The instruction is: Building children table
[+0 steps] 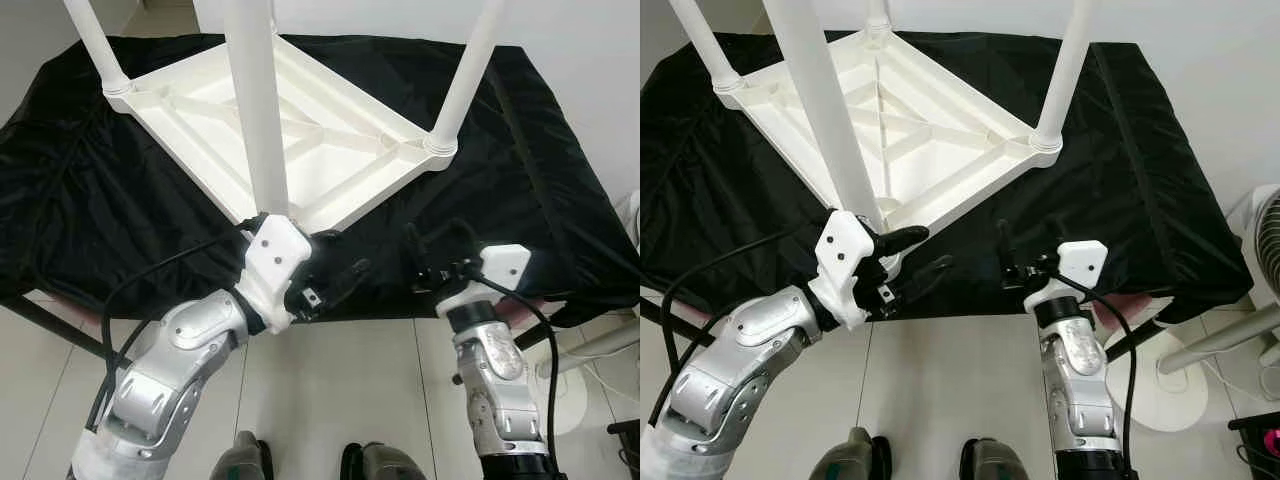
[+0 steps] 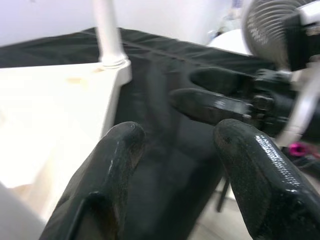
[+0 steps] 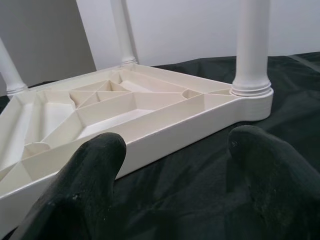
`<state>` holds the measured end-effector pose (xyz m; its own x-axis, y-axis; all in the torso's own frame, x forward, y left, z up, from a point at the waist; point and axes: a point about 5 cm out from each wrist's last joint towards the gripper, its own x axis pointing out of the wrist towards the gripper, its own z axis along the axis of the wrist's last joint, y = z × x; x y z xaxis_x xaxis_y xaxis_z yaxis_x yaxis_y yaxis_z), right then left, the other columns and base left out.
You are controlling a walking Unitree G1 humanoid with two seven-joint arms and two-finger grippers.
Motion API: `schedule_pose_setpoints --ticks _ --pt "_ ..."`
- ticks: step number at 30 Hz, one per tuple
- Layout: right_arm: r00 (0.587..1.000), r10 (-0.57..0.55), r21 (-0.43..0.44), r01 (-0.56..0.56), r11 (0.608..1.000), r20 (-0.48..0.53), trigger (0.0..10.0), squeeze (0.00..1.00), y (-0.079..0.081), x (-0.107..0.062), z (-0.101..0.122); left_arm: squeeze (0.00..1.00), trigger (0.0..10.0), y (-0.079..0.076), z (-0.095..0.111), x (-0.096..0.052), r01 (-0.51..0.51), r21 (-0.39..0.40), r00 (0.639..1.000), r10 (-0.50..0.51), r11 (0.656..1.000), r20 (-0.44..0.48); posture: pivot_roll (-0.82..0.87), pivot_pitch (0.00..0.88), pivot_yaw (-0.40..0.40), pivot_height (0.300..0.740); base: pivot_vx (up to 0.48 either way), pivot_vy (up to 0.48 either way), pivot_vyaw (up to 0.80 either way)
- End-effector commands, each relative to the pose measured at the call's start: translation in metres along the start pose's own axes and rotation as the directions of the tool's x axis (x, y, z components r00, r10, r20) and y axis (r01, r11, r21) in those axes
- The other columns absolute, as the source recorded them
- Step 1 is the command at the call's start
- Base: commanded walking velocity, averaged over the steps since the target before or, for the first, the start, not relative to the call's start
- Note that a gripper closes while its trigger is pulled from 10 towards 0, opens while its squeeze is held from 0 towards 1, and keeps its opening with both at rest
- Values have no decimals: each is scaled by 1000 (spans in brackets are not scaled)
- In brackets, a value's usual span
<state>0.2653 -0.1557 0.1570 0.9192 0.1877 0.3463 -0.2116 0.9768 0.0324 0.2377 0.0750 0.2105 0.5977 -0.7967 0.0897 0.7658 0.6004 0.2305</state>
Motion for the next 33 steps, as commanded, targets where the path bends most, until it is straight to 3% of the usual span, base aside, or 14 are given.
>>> schedule_pose_setpoints --ticks 1,8,15,18,22,25,29,30,33 --pt "1000 4 -2 -4 1000 -5 10000 0 1 -1 -3 0 10000 22 -5 -4 -444 26 895 444 896 -30 16 169 29 740 0 0 0" --pt "1000 2 4 -2 1000 -1 10000 0 3 2 -4 0 10000 22 -6 12 -545 56 837 546 837 -25 12 164 35 740 0 0 0" --pt "1000 7 9 -7 1000 2 10000 0 6 2 -5 0 10000 27 -12 11 -589 92 802 595 803 -52 13 159 33 740 0 0 0" --pt "1000 9 10 -9 1000 1 10000 0 7 1 -5 0 10000 30 -16 5 -616 112 777 625 780 -75 17 161 32 740 0 0 0" --pt "1000 16 10 -16 1000 -6 10000 0 7 0 -6 0 10000 43 -25 -12 -689 213 686 718 693 -120 28 162 25 740 0 0 0" --pt "1000 19 11 -18 1000 -7 10000 0 7 0 -7 0 10000 45 -26 -14 -698 224 672 730 680 -122 30 162 25 740 0 0 0" --pt "999 39 15 -38 999 -10 10000 0 11 1 -8 0 10000 53 -31 -31 -747 236 603 783 621 -153 40 160 22 740 0 0 0" --pt "999 39 15 -38 999 -10 10000 0 11 1 -8 0 10000 53 -31 -31 -747 236 603 783 621 -153 40 160 22 740 0 0 0" --pt "999 49 17 -49 999 -11 10000 0 12 2 -9 0 10000 63 -33 -61 -760 273 570 806 590 -156 48 158 18 740 0 0 0"
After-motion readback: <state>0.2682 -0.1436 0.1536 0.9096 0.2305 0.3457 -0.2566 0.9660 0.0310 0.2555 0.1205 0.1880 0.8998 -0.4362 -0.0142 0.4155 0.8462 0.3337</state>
